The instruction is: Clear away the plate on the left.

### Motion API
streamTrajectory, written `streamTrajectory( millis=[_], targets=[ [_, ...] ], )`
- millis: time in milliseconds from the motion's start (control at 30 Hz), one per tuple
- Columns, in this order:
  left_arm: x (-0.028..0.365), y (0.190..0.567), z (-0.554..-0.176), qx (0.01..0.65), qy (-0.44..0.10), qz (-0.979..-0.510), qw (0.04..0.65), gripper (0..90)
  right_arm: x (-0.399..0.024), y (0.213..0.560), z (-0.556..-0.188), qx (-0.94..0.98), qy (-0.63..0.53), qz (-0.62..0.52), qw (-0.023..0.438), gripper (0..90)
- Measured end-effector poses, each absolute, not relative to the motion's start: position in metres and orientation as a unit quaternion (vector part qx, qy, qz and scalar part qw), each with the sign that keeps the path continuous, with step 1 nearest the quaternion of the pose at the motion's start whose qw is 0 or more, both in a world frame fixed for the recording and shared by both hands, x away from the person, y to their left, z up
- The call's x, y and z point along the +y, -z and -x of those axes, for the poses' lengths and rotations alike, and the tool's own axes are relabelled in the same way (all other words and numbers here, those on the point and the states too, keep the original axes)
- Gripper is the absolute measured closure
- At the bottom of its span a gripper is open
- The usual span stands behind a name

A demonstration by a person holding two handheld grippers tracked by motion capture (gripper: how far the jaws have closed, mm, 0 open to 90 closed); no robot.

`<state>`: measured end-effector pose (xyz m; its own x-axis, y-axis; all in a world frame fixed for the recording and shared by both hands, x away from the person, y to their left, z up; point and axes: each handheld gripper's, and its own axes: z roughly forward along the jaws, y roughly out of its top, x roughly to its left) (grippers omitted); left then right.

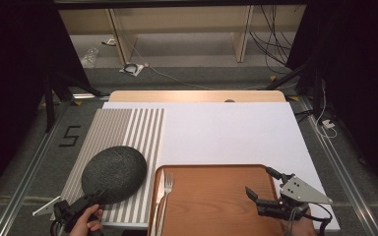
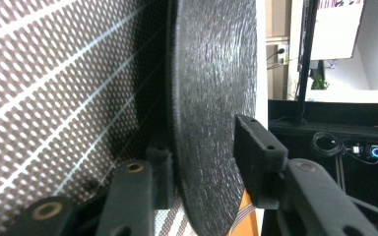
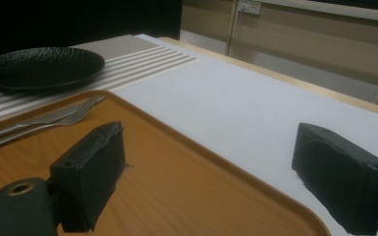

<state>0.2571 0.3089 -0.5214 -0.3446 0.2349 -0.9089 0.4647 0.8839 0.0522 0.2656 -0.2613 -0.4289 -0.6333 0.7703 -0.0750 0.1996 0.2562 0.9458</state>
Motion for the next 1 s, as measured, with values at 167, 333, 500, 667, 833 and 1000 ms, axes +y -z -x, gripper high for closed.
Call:
streamTrajectory(
  millis=[167,333,500,667,833,1000],
  targets=[
    [0.3103,0.5235,-0.2558,0.816,0.112,-0.204,0.529,74.7,-0.2612,0.4289,-0.2657,0.743,-0.515,-0.327,0.276,13.7],
    [0.3114,0.5249,-0.2554,0.817,0.113,-0.197,0.529,80.8,-0.2613,0.429,-0.2658,0.742,-0.515,-0.329,0.275,13.7],
    [0.3121,0.5243,-0.2548,0.814,0.112,-0.194,0.536,83.5,-0.2615,0.4288,-0.2657,0.743,-0.514,-0.329,0.275,13.7],
    [0.3126,0.5258,-0.2541,0.814,0.114,-0.184,0.539,84.5,-0.2613,0.4288,-0.2659,0.741,-0.516,-0.33,0.275,13.7],
    [0.3126,0.5259,-0.2538,0.814,0.115,-0.183,0.54,85.0,-0.2621,0.4286,-0.2654,0.742,-0.515,-0.33,0.274,13.7],
    [0.3126,0.5248,-0.253,0.812,0.113,-0.183,0.543,84.7,-0.2626,0.4285,-0.265,0.742,-0.515,-0.329,0.275,13.7]
  ],
)
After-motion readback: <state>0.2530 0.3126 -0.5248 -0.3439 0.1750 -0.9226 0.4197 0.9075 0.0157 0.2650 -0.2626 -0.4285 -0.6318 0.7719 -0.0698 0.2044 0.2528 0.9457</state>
